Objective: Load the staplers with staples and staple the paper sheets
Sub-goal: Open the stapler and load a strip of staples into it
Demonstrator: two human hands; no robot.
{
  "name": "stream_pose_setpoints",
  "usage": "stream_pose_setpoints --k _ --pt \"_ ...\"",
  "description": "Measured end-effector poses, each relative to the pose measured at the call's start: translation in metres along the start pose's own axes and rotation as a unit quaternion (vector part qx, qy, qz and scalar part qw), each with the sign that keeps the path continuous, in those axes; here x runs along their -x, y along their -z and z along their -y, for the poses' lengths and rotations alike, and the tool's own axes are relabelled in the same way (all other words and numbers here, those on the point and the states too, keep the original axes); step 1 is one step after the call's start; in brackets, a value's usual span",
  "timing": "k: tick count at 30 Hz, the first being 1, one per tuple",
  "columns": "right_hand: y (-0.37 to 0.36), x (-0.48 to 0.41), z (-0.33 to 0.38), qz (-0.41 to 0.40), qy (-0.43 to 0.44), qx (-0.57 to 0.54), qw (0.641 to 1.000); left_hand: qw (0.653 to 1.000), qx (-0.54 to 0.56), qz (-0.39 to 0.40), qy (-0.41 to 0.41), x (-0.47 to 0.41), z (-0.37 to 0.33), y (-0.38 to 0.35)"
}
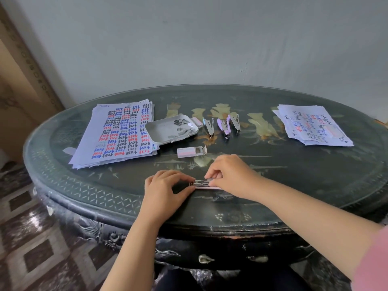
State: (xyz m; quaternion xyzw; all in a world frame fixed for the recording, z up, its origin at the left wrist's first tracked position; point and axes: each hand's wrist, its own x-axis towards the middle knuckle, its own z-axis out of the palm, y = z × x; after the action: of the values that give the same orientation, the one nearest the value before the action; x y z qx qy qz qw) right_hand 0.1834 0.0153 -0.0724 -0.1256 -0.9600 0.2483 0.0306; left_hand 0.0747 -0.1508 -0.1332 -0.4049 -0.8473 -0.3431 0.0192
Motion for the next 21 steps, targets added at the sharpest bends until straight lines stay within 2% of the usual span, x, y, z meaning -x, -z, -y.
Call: stream_pose_setpoints --k 16,21 --pt "-0.006 -0.001 -0.008 0.001 0.027 -0.039 0.999 1.000 -0.004 0.004 -0.010 0.000 0.001 0.000" --pt "-0.007 0.007 -0.017 -0.035 0.030 -0.036 0.998 1.000 -0.004 -0.001 -0.013 0.001 0.003 -0.001"
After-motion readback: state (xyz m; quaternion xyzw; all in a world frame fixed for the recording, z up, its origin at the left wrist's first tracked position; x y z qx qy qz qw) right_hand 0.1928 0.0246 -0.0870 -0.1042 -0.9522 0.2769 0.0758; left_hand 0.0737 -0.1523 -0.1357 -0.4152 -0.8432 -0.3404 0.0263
